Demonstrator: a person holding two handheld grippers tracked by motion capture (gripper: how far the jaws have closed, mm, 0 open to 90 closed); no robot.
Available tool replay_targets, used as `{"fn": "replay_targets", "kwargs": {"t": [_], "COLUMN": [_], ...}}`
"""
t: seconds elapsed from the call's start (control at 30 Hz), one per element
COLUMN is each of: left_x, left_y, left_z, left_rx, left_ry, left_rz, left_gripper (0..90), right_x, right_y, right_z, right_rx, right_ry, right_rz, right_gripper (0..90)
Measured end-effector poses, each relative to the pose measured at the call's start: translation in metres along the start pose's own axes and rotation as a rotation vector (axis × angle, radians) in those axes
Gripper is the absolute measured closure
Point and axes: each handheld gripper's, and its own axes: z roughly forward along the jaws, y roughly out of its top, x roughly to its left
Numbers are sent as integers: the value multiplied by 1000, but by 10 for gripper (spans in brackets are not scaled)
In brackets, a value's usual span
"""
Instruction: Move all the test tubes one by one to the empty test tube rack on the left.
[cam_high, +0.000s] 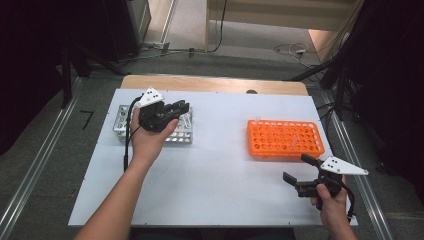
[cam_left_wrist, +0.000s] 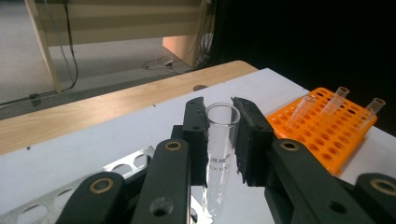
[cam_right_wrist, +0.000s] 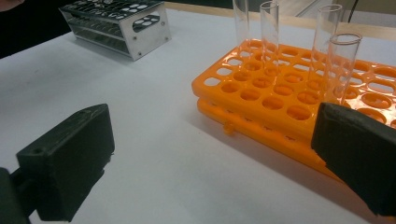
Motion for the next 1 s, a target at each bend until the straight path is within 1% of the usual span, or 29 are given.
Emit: {"fn": "replay_targets", "kwargs": {"t": [0.1, 0.23, 0.4, 0.47, 0.57, 0.63, 0.7, 0.77, 0.9, 1.0], "left_x": [5, 12, 21, 25, 31, 35, 38, 41, 45, 46], "left_y": [1, 3, 6, 7, 7, 8, 9, 11, 14, 14], "left_z": [7, 15, 23, 26, 32, 36, 40, 44, 52, 59], "left_rx": [-3, -10, -15, -18, -11, -11, -18, -15, -11, 1], "left_ry": [4, 21, 52, 56, 80, 91, 104, 113, 138, 136], "left_rz": [-14, -24, -27, -39, -39, -48, -51, -47, -24, -31], "left_gripper": [759, 759, 759, 759, 759, 759, 759, 759, 759, 759], "right_x": [-1, 0, 1, 0, 0, 0, 0, 0, -2, -2], "right_y": [0, -1, -1, -1, -1, -1, -1, -2, -3, -2], "right_z": [0, 1, 1, 1, 1, 1, 1, 2, 3, 2], "right_rx": [-2, 7, 4, 4, 5, 4, 2, 6, 11, 8], "right_ry": [0, -2, 1, 3, 4, 3, 6, 7, 12, 14], "right_rz": [7, -1, -2, 5, 1, 5, 3, 0, 9, 7], "right_gripper": [0, 0, 0, 0, 0, 0, 0, 0, 0, 0]}}
